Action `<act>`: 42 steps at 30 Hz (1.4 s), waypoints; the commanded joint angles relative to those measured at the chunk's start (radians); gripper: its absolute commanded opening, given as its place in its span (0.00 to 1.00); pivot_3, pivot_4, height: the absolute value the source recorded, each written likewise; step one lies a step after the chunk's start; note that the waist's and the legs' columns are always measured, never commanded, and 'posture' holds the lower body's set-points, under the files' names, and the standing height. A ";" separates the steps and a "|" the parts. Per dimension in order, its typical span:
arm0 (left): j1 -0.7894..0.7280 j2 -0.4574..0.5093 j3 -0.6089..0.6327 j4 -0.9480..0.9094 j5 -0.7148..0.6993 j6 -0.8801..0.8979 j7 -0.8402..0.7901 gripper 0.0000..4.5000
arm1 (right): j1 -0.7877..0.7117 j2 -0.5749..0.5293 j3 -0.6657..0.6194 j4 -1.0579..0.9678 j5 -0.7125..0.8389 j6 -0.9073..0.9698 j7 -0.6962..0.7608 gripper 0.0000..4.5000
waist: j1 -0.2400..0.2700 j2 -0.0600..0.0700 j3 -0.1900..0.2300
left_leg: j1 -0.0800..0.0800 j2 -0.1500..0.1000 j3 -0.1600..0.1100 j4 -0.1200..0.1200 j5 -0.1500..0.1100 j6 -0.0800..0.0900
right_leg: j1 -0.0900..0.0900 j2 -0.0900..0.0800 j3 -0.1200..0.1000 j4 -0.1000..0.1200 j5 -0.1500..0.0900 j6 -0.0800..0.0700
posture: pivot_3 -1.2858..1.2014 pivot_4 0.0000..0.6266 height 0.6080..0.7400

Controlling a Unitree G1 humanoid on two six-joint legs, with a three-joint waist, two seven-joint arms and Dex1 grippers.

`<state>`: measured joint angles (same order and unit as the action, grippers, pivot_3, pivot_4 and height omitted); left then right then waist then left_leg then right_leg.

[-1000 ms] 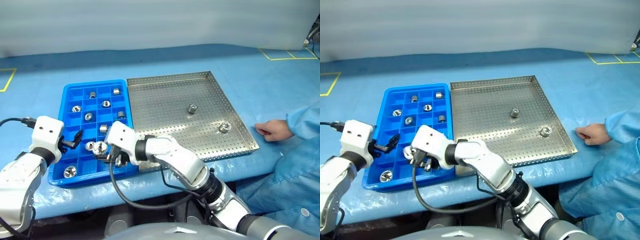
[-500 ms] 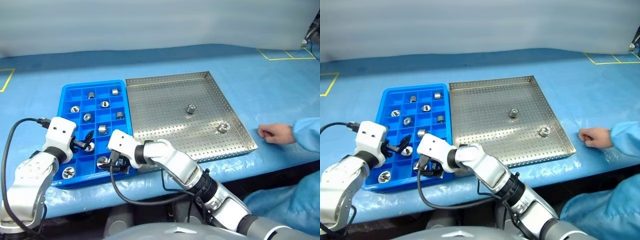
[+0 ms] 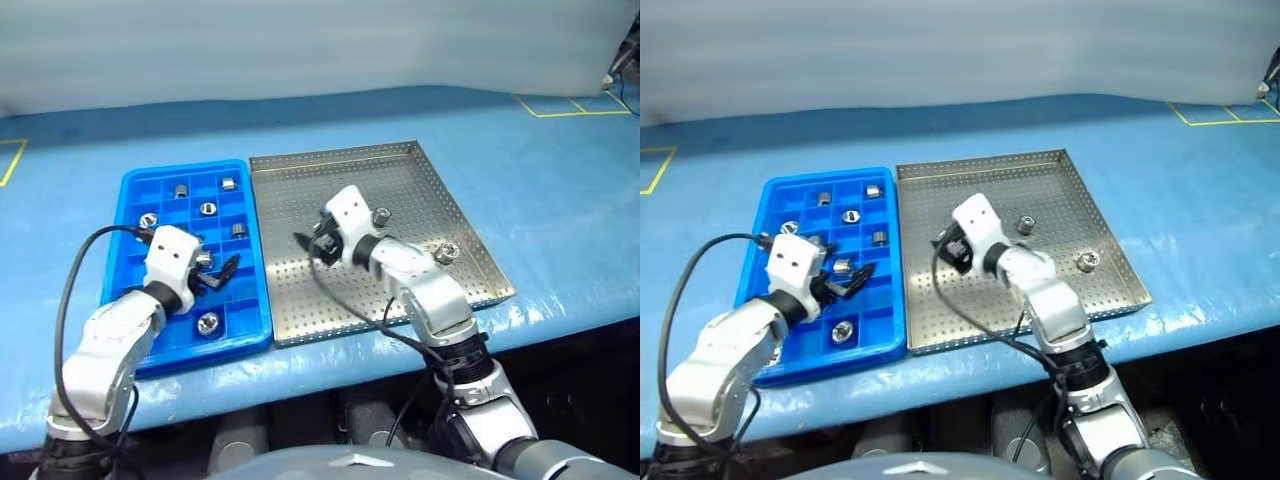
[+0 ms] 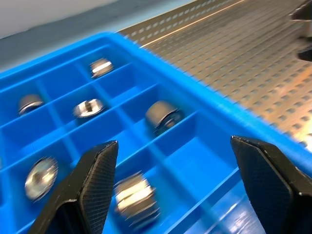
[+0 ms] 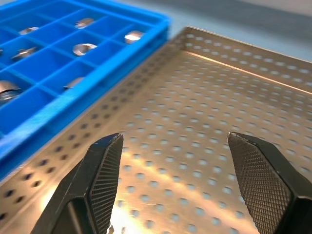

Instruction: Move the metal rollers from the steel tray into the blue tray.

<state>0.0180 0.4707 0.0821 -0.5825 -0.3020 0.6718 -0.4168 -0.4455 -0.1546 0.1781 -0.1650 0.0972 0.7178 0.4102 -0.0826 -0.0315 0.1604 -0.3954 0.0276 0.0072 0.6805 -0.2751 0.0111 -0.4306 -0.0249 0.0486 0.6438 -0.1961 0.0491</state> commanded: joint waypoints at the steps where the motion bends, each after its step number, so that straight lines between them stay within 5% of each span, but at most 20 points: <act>1: -0.033 -0.022 -0.012 -0.010 -0.034 -0.048 -0.028 0.90 | -0.035 0.013 -0.116 0.076 0.017 -0.075 -0.072 0.80 | -0.011 0.002 0.000 | 0.000 0.000 0.000 0.000 0.000 0.000 | 0.000 0.000 0.000 0.000 0.000 0.000 | 0.45 0.24 1.00; 10: -0.042 -0.039 -0.061 -0.003 -0.019 -0.044 -0.010 0.90 | -0.159 0.028 -0.193 0.463 -0.023 -0.294 -0.198 0.80 | -0.055 0.003 0.001 | 0.000 -0.001 0.002 0.000 0.000 0.001 | 0.000 0.001 0.006 -0.001 0.004 0.007 | 0.46 0.24 1.00; 21: 0.017 -0.035 -0.035 -0.049 -0.016 -0.033 0.033 0.90 | -0.264 0.043 -0.222 0.815 -0.025 -0.413 -0.235 0.80 | -0.045 0.005 0.002 | 0.000 -0.001 0.002 0.000 0.000 0.001 | 0.000 0.002 0.007 -0.001 0.005 0.008 | 0.49 0.24 1.00; 24: 0.024 -0.036 -0.026 -0.057 -0.019 -0.026 0.043 0.90 | -0.268 0.051 -0.232 0.835 -0.022 -0.412 -0.261 0.67 | -0.038 0.005 0.002 | 0.000 -0.001 0.002 0.000 0.000 0.001 | 0.000 0.002 0.007 -0.001 0.005 0.009 | 0.49 0.24 1.00; 28: 0.022 -0.032 -0.021 -0.052 -0.022 -0.014 0.052 0.90 | -0.254 0.059 -0.227 0.814 -0.024 -0.409 -0.265 0.39 | -0.037 0.005 0.002 | 0.000 -0.001 0.002 0.000 0.000 0.001 | 0.000 0.002 0.007 -0.001 0.005 0.009 | 0.49 0.24 1.00; 33: 0.022 -0.024 -0.008 -0.053 -0.020 -0.010 0.054 0.90 | -0.219 0.068 -0.225 0.715 -0.007 -0.388 -0.254 0.39 | -0.037 0.005 0.002 | 0.000 -0.001 0.002 0.000 0.000 0.001 | 0.000 0.002 0.007 -0.001 0.005 0.009 | 0.48 0.24 1.00; 42: 0.045 0.072 0.225 -0.018 0.014 0.144 0.137 0.90 | -0.049 0.114 0.169 0.002 0.144 -0.080 0.111 0.39 | -0.043 0.008 0.004 | -0.001 0.001 0.000 -0.001 0.000 0.001 | -0.003 0.004 0.006 0.001 0.004 0.007 | 0.48 0.24 1.00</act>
<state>0.0668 0.5221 0.2594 -0.5905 -0.3021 0.8051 -0.2843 -0.4939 -0.0666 0.2881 -0.0533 0.1942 0.6091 0.4812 -0.1252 -0.0234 0.1642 -0.3963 0.0297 0.0064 0.6795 -0.2755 0.0124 -0.4333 -0.0197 0.0541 0.6449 -0.1929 0.0547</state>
